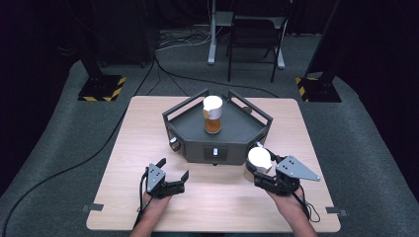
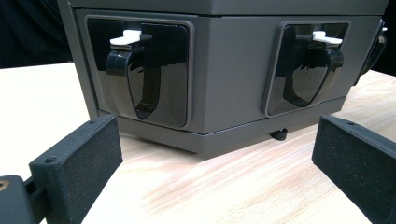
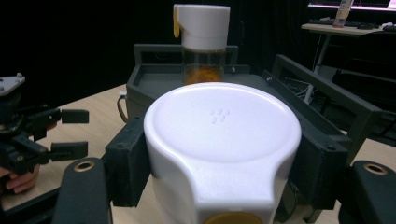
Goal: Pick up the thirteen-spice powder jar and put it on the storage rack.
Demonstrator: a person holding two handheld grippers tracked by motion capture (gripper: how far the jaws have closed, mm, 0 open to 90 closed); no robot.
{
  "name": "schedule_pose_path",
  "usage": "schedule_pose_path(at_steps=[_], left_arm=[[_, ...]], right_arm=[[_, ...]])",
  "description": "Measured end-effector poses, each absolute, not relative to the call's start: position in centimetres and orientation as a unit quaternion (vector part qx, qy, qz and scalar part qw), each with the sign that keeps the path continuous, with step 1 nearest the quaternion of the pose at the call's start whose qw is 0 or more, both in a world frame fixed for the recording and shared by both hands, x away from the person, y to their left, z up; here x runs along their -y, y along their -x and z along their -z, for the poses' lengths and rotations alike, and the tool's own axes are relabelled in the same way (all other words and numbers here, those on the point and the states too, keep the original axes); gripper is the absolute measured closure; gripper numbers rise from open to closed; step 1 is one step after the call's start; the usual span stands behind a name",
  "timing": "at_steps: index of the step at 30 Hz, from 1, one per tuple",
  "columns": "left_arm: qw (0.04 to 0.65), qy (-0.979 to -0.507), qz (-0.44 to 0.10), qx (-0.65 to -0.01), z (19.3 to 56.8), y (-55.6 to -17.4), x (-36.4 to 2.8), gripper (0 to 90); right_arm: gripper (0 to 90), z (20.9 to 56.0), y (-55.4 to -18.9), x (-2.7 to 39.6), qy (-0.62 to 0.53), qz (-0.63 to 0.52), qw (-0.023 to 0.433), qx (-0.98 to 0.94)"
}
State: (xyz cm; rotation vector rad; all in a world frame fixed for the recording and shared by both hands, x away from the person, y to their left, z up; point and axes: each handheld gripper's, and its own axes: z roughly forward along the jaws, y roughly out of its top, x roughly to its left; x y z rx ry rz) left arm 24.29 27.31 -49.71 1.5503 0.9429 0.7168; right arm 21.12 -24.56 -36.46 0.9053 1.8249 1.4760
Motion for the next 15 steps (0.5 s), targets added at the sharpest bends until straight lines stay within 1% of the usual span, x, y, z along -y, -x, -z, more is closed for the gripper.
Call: schedule_pose_path(at_steps=[7, 15], left_arm=[[0.562, -0.658, -0.304, -0.399, 49.7, -24.3, -27.3, 1.3], [0.563, -0.658, -0.302, -0.399, 49.7, -24.3, -27.4, 1.3]], right_arm=[[29.8, 34.5, -21.9, 23.7, -0.336, -0.564, 0.316, -0.685], [29.9, 33.1, -22.7, 22.3, -0.340, -0.563, 0.339, -0.673]])
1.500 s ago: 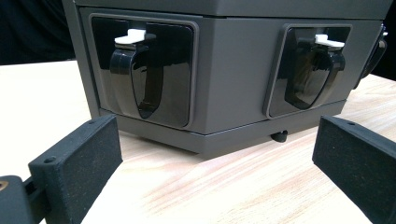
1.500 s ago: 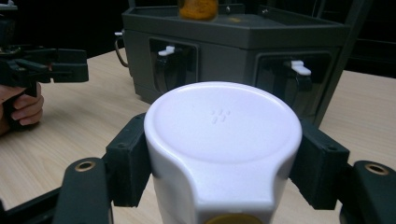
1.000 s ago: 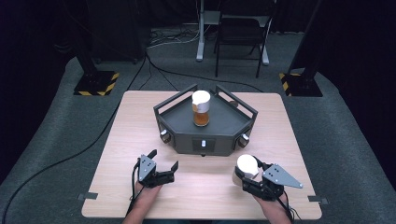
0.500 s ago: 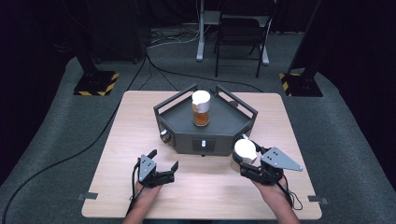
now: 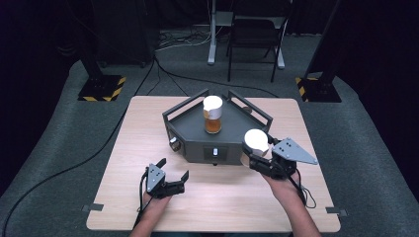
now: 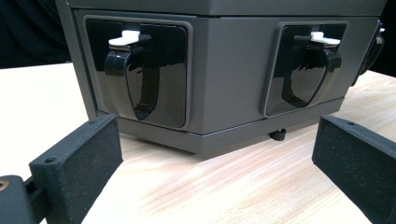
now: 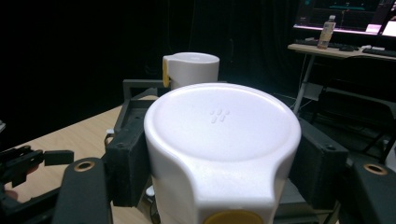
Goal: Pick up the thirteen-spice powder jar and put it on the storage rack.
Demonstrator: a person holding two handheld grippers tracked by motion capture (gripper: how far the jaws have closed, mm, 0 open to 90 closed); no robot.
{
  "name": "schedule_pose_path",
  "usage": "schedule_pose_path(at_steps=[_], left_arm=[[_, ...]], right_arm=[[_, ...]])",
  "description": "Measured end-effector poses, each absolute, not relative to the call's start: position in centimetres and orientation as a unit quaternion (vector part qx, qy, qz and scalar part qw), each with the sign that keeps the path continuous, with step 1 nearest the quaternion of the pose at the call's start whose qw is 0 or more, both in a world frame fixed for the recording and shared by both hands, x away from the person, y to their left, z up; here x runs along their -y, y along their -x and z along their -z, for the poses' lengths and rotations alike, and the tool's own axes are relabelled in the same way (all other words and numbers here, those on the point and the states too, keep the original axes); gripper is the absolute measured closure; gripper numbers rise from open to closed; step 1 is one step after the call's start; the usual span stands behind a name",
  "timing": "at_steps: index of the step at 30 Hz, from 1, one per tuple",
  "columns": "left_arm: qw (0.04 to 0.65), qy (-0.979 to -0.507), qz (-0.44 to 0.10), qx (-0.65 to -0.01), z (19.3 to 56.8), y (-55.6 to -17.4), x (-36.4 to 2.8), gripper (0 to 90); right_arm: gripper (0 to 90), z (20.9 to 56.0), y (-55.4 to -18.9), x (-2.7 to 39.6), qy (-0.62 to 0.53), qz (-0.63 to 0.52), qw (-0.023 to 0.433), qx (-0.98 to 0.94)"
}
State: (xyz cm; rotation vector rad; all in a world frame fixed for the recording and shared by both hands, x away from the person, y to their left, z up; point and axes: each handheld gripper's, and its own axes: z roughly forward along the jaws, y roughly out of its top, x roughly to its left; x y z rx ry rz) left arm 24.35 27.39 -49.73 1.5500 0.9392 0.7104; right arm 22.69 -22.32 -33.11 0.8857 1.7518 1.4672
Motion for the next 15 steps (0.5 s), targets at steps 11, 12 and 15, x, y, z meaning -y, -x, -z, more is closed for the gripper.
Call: schedule_pose_path(at_steps=[11, 12, 15], left_arm=[[0.561, -0.665, -0.304, -0.389, 49.7, -24.3, -27.3, 1.3], [0.561, -0.665, -0.304, -0.389, 49.7, -24.3, -27.3, 1.3], [0.561, -0.663, -0.304, -0.391, 49.7, -24.2, -27.3, 1.3]], right_arm=[[29.9, 32.4, -24.2, 21.2, -0.351, -0.572, 0.353, -0.651], [29.9, 32.4, -24.4, 21.0, -0.353, -0.573, 0.355, -0.649], [29.9, 32.2, -24.9, 20.4, -0.355, -0.573, 0.360, -0.645]])
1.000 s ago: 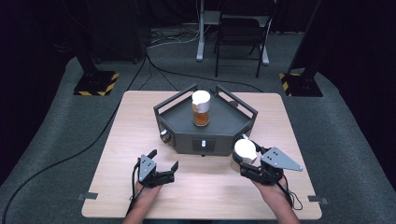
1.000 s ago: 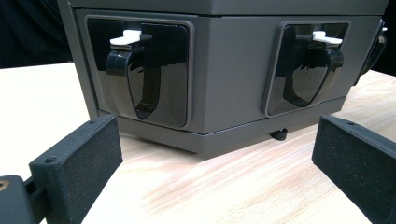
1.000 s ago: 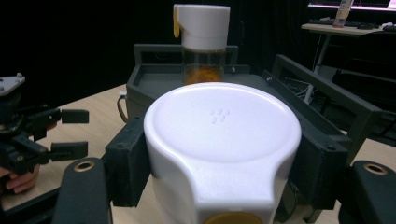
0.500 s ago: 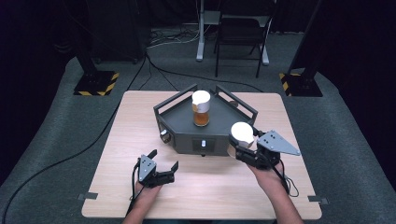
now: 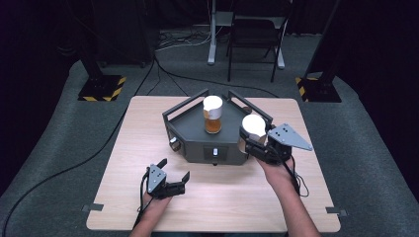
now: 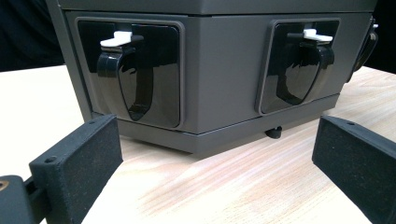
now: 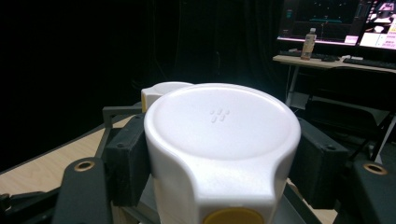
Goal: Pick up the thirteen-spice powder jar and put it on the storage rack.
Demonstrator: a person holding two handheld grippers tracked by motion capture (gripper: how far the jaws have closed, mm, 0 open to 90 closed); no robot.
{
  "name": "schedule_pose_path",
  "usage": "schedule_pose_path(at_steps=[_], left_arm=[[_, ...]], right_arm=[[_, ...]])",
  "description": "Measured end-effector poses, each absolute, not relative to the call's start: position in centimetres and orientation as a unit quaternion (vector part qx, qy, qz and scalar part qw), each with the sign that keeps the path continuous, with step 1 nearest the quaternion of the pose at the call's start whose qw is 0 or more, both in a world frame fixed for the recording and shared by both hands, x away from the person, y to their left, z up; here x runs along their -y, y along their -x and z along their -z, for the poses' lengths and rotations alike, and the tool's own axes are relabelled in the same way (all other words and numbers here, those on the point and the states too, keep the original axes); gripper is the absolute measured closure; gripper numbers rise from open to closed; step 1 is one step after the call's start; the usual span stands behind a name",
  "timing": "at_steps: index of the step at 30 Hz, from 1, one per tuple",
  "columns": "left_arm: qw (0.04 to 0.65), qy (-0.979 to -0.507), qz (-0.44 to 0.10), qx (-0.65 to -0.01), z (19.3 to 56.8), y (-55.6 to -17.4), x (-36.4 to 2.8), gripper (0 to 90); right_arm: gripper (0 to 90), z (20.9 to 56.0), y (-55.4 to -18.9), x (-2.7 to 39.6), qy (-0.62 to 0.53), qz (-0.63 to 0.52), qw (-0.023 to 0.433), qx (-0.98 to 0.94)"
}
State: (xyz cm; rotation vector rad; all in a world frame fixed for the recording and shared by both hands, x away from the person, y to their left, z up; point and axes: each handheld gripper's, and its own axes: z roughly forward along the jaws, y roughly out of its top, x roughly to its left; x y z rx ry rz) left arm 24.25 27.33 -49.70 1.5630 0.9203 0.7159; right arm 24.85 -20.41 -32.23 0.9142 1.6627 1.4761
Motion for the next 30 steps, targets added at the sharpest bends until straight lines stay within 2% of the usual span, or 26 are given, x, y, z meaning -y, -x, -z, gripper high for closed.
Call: schedule_pose_path(at_steps=[18, 30], left_arm=[[0.558, -0.664, -0.308, -0.391, 49.7, -24.2, -27.1, 1.3], [0.559, -0.666, -0.307, -0.387, 49.7, -24.1, -27.2, 1.3]], right_arm=[[29.9, 31.8, -28.0, 17.6, -0.340, -0.567, 0.383, -0.645], [29.9, 32.3, -30.0, 16.1, -0.372, -0.553, 0.403, -0.627]])
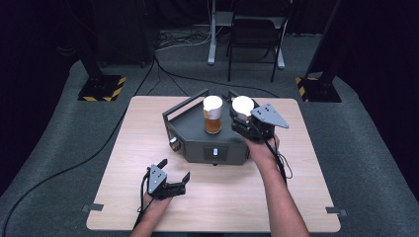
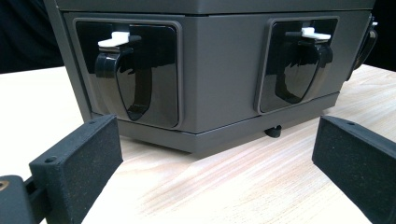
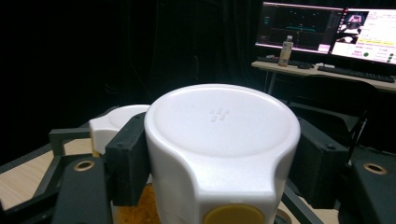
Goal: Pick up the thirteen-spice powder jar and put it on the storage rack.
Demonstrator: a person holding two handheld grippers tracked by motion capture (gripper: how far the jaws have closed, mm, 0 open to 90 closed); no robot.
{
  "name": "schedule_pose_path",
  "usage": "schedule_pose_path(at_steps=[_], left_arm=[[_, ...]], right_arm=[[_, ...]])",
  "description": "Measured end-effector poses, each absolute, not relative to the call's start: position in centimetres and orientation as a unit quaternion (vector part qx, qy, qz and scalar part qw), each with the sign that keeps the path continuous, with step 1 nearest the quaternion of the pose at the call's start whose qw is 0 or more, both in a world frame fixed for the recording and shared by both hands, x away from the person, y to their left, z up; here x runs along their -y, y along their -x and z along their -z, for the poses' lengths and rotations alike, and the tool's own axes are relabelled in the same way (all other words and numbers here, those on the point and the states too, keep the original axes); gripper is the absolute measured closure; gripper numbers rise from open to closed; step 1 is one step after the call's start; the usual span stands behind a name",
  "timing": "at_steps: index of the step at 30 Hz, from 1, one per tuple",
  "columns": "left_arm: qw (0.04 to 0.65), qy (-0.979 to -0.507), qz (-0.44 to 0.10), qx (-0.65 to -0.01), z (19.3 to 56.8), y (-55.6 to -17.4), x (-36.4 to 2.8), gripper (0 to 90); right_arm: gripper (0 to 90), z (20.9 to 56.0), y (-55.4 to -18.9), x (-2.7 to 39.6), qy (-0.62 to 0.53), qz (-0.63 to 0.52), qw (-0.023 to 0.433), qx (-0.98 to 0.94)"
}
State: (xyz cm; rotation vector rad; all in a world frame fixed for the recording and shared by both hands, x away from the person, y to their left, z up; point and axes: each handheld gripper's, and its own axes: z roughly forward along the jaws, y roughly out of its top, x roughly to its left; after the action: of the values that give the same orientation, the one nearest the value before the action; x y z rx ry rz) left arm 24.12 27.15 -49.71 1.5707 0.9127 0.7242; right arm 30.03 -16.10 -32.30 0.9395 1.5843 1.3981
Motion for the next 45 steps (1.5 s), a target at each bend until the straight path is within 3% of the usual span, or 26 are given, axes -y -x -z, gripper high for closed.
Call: schedule_pose_path(at_steps=[6, 45], left_arm=[[0.558, -0.665, -0.308, -0.389, 49.7, -24.1, -27.1, 1.3], [0.563, -0.664, -0.303, -0.386, 49.8, -24.2, -27.3, 1.4]], right_arm=[[29.9, 33.2, -30.5, 15.0, -0.393, -0.550, 0.418, -0.607], [29.6, 32.6, -32.9, 12.9, -0.483, -0.497, 0.375, -0.616]])
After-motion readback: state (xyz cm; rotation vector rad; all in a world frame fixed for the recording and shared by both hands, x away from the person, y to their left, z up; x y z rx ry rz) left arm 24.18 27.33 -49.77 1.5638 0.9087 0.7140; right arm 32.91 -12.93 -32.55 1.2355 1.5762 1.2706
